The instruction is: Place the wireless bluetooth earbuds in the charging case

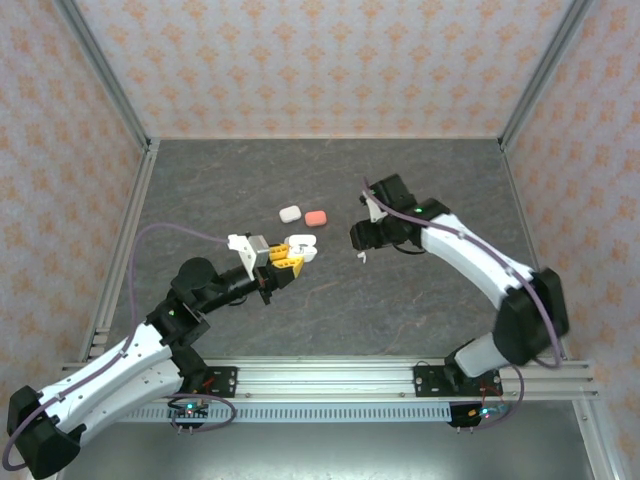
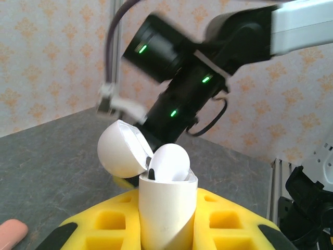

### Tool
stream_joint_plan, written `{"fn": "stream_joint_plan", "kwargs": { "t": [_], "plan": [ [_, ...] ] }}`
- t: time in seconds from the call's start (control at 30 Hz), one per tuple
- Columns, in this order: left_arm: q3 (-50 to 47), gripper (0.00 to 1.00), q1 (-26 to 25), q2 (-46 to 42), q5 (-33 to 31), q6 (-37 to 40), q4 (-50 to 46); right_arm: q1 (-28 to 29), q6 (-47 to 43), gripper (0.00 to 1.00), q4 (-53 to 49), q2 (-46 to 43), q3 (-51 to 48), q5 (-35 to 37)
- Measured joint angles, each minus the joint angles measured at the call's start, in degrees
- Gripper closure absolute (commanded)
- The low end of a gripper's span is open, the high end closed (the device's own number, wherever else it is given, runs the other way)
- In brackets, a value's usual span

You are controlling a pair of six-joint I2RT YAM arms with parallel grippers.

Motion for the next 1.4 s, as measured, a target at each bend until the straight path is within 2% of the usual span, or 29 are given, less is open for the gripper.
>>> {"fn": "stream_joint_plan", "kwargs": {
  "t": [0.27, 0.47, 0.8, 1.17, 1.4],
  "plan": [
    [0.00, 1.00, 0.00, -0.07, -0.83, 1.73, -1.86, 0.00, -1.73, 0.47, -3.43, 15.50, 5.86, 3.54],
    [-0.90, 1.00, 0.00, -0.96, -1.68, 2.32, -2.56, 0.02, -2.19, 0.49, -3.58, 20.98, 8.98, 3.65],
    [-1.25, 1.00, 0.00, -1.57, -2.73, 2.93, -2.91, 0.90, -2.82, 0.58, -4.81, 25.44, 10.75, 4.90],
    [-1.27, 1.00, 0.00, -2.82, -3.13, 3.19, -3.96, 2.38, -3.23, 0.74, -5.75, 26.95, 12.11, 5.79],
    [-1.46, 1.00, 0.00, -3.28, -3.37, 3.17, -4.15, 2.38, -3.23, 0.76, -5.46, 26.36, 11.74, 5.99]
  ]
}}
